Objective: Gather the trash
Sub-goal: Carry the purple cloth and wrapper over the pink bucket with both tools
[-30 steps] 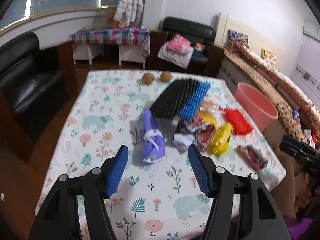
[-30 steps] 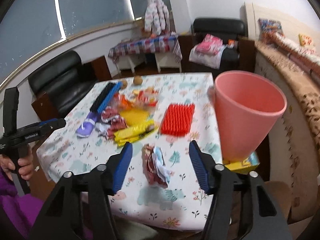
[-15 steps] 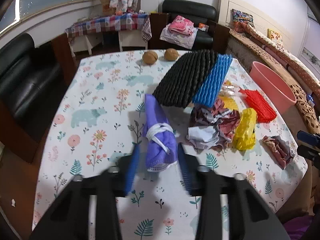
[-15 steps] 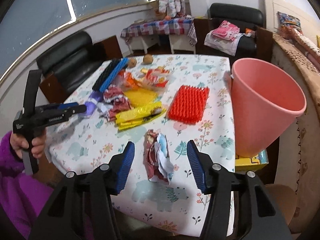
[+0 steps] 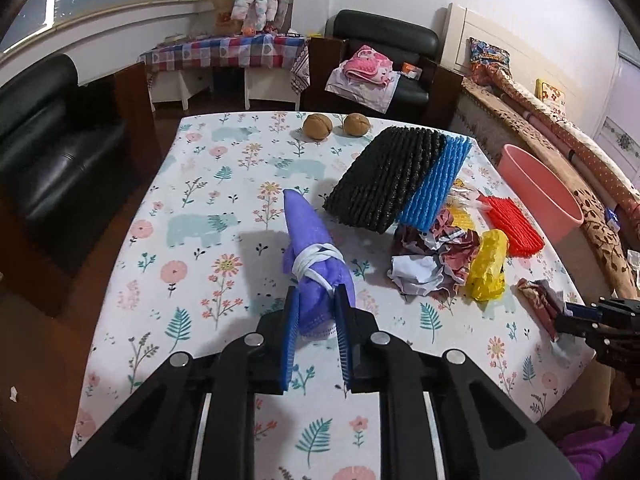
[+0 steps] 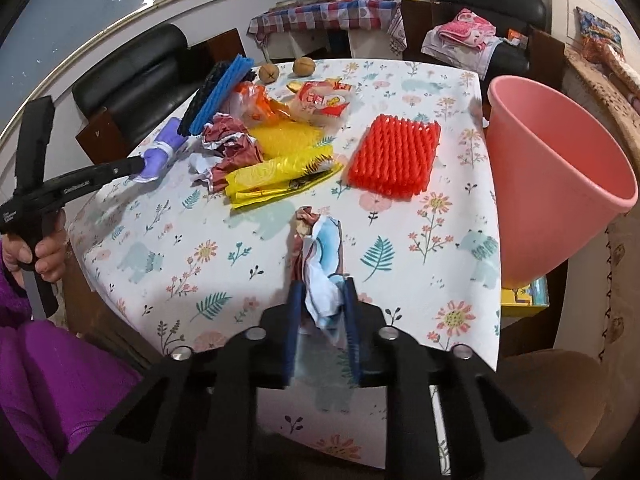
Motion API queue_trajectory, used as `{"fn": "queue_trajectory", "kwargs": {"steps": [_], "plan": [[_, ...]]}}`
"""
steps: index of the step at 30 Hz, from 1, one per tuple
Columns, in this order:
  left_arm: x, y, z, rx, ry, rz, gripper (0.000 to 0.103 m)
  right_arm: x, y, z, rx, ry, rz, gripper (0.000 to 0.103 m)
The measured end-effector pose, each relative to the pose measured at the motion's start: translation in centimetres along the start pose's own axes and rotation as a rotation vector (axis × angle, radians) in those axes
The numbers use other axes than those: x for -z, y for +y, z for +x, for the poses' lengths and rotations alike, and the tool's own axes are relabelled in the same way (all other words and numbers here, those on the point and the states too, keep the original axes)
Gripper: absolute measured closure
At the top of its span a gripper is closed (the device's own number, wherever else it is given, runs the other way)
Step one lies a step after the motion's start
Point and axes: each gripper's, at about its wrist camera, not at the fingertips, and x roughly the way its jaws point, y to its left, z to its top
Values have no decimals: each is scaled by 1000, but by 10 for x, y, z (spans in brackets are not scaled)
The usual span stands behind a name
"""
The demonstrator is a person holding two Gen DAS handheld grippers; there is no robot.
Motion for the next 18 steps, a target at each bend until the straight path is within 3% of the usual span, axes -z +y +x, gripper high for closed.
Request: {"fn": "queue_trajectory", "kwargs": {"steps": [12, 18], "plan": [[-14, -12, -39, 49, -119, 0, 86, -16, -1, -40, -31, -173, 20, 89], [-36, -35, -56, 138, -177, 7, 86, -32, -21, -63, -13, -285, 89, 89]]}}
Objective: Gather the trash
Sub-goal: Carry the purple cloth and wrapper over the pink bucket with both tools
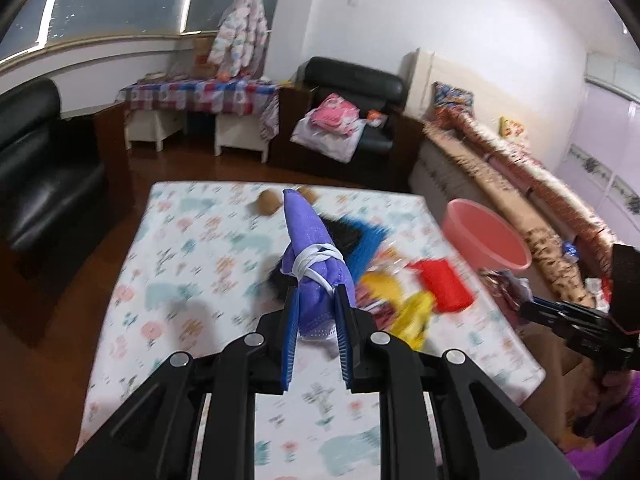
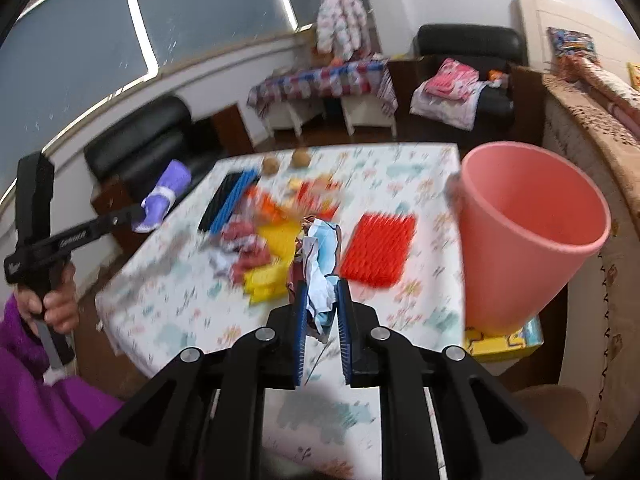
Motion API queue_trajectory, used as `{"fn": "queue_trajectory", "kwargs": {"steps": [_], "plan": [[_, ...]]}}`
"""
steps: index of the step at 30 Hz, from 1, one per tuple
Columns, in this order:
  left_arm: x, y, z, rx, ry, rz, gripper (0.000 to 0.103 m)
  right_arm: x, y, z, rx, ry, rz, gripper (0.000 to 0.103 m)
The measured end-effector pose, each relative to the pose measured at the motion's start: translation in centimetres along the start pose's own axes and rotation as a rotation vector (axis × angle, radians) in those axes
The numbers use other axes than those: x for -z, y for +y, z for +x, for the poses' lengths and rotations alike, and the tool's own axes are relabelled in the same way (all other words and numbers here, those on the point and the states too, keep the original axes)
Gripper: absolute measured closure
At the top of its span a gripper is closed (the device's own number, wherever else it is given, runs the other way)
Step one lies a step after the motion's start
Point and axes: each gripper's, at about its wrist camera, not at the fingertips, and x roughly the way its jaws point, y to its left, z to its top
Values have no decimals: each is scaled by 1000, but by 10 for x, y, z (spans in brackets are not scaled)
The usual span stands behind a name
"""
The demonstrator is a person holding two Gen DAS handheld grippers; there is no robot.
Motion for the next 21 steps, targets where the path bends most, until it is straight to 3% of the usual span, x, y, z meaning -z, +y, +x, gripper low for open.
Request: {"fn": "queue_trajectory", "kwargs": {"steps": [10, 21], "plan": [[-40, -82, 32, 141, -34, 135, 86, -30, -56, -14, 130, -124, 131, 89], [-68, -188, 113, 270, 10, 214, 86, -45, -125, -10, 250, -173, 278, 88]]}}
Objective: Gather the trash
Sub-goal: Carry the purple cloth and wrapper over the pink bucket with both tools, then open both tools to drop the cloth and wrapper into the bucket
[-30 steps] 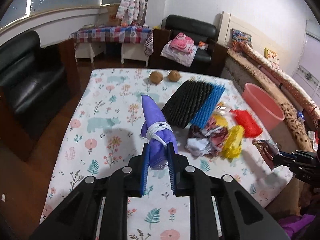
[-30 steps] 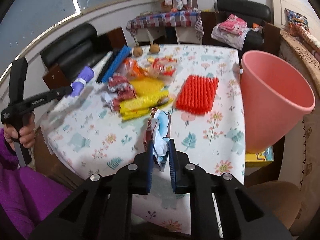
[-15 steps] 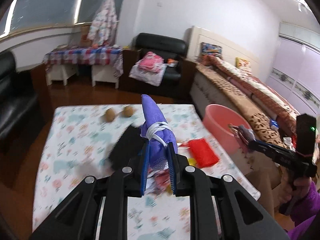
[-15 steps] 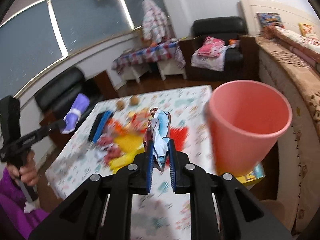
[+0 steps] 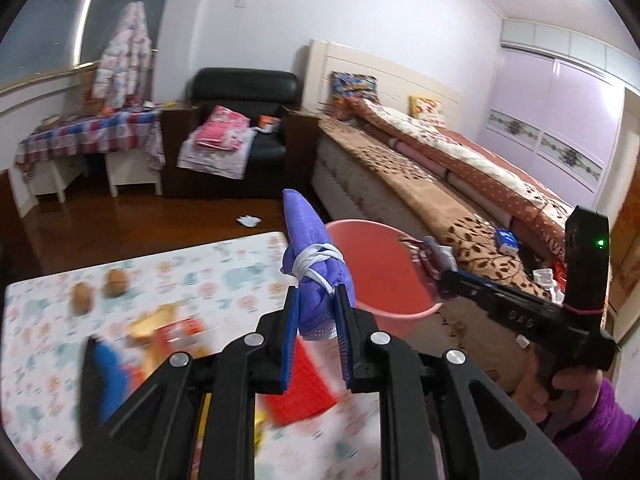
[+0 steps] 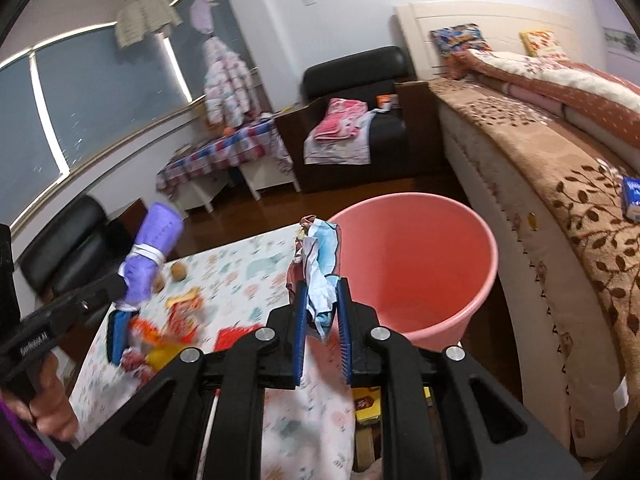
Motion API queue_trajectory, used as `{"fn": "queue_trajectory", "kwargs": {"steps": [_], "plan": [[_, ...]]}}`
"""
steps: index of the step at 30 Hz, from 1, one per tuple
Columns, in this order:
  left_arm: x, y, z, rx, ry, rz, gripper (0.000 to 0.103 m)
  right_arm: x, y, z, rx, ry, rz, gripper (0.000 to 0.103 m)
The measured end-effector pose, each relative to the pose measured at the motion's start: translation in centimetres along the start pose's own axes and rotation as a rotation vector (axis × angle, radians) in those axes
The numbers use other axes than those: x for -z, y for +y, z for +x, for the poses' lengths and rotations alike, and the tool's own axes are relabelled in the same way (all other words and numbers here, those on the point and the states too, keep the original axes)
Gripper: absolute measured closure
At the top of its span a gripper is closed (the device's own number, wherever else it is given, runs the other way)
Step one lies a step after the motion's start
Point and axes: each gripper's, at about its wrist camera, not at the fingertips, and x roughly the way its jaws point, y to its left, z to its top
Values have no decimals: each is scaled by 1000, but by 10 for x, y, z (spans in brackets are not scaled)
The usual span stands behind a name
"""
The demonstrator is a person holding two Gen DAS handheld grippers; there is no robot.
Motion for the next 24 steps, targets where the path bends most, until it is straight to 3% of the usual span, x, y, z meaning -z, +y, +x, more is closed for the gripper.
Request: {"fn": "queue_trajectory", "kwargs": {"steps": [7, 12, 24], "plan": [[-16, -41, 71, 43, 70, 41, 86, -1, -28, 23, 68, 30, 72, 88], [-13, -52, 113, 31, 128, 46, 86, 0, -42, 38, 87, 52, 99, 88], [-2, -52, 151, 35, 205, 33, 83, 3, -51, 64, 150, 104, 99, 87]]}}
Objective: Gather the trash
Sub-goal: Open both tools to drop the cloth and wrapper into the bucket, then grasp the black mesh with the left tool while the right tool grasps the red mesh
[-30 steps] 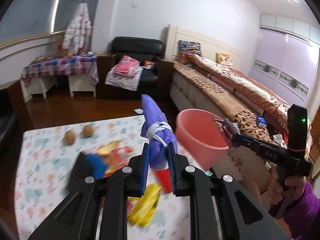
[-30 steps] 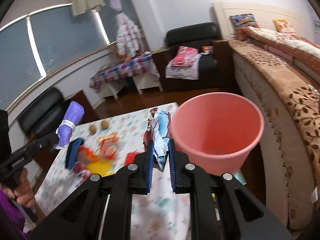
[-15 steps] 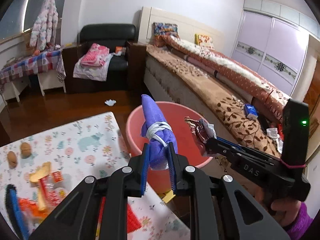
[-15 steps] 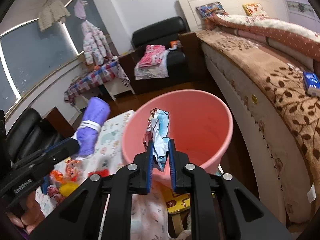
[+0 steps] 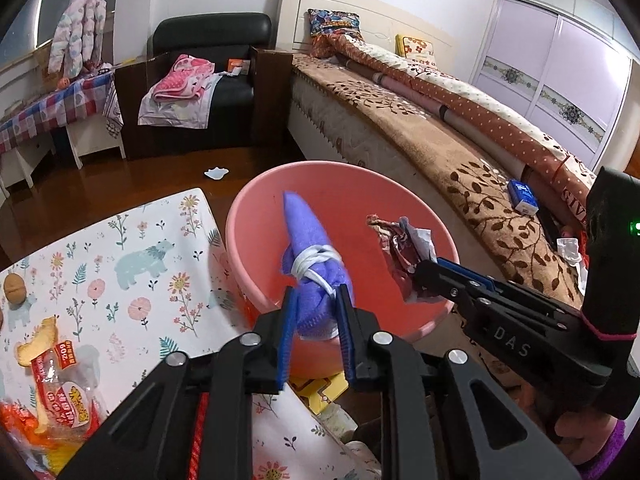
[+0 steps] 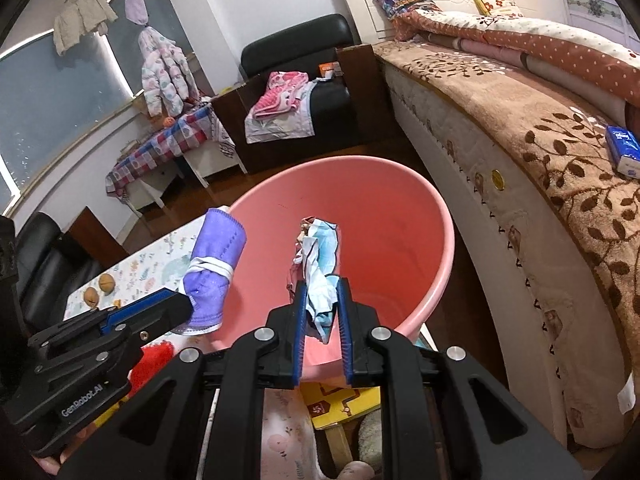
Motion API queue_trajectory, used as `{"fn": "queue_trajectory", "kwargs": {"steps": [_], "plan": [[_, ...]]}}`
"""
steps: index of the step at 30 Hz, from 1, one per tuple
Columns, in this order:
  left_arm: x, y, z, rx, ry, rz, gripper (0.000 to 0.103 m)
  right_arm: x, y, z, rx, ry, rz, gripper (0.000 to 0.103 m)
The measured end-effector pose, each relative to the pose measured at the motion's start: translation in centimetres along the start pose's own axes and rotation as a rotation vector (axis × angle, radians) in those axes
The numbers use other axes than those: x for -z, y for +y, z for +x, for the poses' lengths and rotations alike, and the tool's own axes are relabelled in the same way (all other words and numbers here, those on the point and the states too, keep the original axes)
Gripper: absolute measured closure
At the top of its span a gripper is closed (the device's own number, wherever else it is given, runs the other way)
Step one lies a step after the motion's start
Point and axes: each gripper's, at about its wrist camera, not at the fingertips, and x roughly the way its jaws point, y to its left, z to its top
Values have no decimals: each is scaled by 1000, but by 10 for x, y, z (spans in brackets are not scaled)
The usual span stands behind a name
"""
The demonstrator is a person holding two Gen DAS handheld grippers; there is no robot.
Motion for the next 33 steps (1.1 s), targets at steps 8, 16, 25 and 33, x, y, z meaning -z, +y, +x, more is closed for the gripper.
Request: {"fn": "queue_trajectory", "kwargs": {"steps": [8, 16, 25, 33], "plan": [[-3, 5, -13, 6, -40, -16, 69, 2, -3, 3, -2, -3, 15, 71], [2, 7, -40, 2, -71, -25, 59, 9, 15, -20, -3, -44, -33, 71], [13, 7, -91, 0, -139, -11, 52, 24, 47, -55, -51, -82, -87, 71], [35, 20, -141, -34, -190, 11, 51, 39, 79, -77, -128, -93, -123, 71]]}}
